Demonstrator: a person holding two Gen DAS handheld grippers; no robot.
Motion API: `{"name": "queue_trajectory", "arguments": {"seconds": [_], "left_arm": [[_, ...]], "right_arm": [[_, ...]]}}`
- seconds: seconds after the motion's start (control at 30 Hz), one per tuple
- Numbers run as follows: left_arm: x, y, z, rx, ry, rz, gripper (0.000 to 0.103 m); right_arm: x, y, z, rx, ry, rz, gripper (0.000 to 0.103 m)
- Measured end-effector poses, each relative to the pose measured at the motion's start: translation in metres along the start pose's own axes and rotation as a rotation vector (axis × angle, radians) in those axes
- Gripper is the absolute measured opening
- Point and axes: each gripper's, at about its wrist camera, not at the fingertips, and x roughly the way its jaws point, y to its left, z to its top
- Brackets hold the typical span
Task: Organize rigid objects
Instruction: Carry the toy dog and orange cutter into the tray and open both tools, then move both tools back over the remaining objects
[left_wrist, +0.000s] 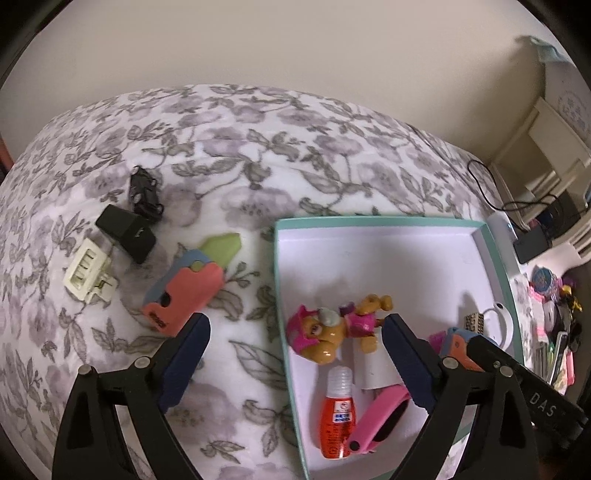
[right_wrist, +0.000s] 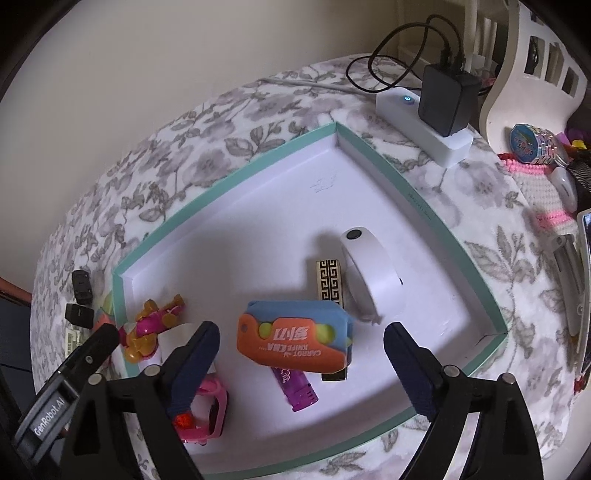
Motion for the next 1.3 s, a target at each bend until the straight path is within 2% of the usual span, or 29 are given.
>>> {"name": "queue_trajectory", "arguments": {"seconds": [0.07, 0.13, 0.27, 0.5, 0.77, 0.97, 1.3], "left_arm": [[0.000, 0.006, 0.001, -0.020, -0.002, 0.011, 0.094], [0.000, 0.011, 0.002, -0.036, -0.007, 0.026, 0.094], [-0.003, 0.024, 0.005, -0.067, -0.024, 0.068, 0.094], [-0.004, 0.050, 0.007, -0.145, -0.026, 0.091, 0.095], [-0.012, 0.093, 0.008, -0.269, -0.039, 0.123, 0.095], [-0.027, 0.139, 0.005, -0.393, -0.070, 0.192, 0.095], [-0.039, 0.181, -0.001, -0.473, -0.096, 0.205, 0.095]], "right_arm": [[0.000, 0.001, -0.001, -0.002, -0.005, -0.003, 0.093], [-0.001, 0.002, -0.001, -0.009, -0.017, -0.005, 0.103], [-0.005, 0.007, 0.000, -0.035, -0.053, -0.006, 0.103], [-0.007, 0.018, -0.002, -0.076, -0.078, 0.007, 0.103], [-0.017, 0.044, -0.008, -0.152, -0.139, 0.075, 0.103], [-0.018, 0.075, -0.019, -0.244, -0.127, 0.130, 0.103], [-0.010, 0.135, -0.043, -0.381, -0.091, 0.186, 0.103]]}}
